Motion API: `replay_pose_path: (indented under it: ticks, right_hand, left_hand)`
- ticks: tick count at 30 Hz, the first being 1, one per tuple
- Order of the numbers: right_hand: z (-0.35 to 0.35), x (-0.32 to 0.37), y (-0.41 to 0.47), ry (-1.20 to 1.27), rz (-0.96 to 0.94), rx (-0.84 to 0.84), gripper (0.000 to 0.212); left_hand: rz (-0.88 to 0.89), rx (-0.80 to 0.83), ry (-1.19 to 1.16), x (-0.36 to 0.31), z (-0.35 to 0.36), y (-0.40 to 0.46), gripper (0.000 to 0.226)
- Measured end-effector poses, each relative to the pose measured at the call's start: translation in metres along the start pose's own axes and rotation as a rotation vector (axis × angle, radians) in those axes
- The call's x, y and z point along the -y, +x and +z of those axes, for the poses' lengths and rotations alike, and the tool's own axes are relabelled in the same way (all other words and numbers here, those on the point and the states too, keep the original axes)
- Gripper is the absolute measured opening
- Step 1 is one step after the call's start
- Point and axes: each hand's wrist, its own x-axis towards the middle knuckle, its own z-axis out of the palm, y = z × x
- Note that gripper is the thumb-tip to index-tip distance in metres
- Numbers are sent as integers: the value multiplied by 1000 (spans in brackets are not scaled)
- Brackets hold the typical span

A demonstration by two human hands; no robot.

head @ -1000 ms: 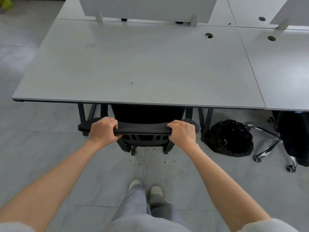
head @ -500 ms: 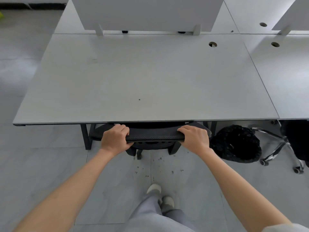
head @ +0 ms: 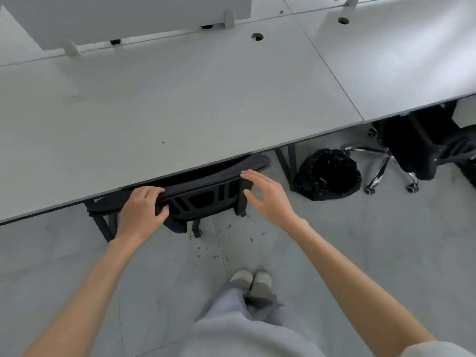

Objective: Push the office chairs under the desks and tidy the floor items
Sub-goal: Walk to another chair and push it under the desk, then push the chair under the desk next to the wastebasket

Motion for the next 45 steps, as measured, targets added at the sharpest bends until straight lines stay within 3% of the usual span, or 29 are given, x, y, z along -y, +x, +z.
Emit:
replay_pose_path:
  ticks: [2,4,7,9,12,19,22,25,29,38,42,45]
  right_hand:
    - [-6,-16,-46,290,188,-82,35]
    - [-12,-37,-94,525,357,-200,30]
    - [-14,-65,-172,728,562,-415,25]
    - [-8,-78,-226,804,709,-575,25]
    - [10,-81,-293,906,917,-857,27]
    - [9,-95,-363,1011,1084,-1371,27]
    - [-17,-127,-378,1020,1076,-1482,28]
    - [-59,-172,-395,1018,1057,-1501,26]
    - [-147,-237,-422,981,1038,-1478,27]
    - [-383,-369,-431,816,698,-1459,24]
    - [-461,-447,-433,769,651,-1414,20]
    - [-506,-506,-438,765,730,-1379,29]
  left_hand:
    - [137,-52,-205,-44,4,-24,35]
    - [160,22,-498,-91,15,-48,29]
    - [-71,419,-826,-130,57,-76,23]
    - [-102,742,-787,-143,89,-92,29]
    - [74,1034,-583,-176,116,-90,18]
    - [688,1222,-436,-376,149,-56,22]
    - [887,1246,-460,-474,166,-70,20]
    - [958,1226,-521,-556,181,-83,20]
    - [852,1173,-562,-618,195,-86,24]
    - [539,973,-619,-701,235,-46,23]
    - [519,941,-625,-789,281,-29,28]
    - [536,960,-642,-883,313,-15,17]
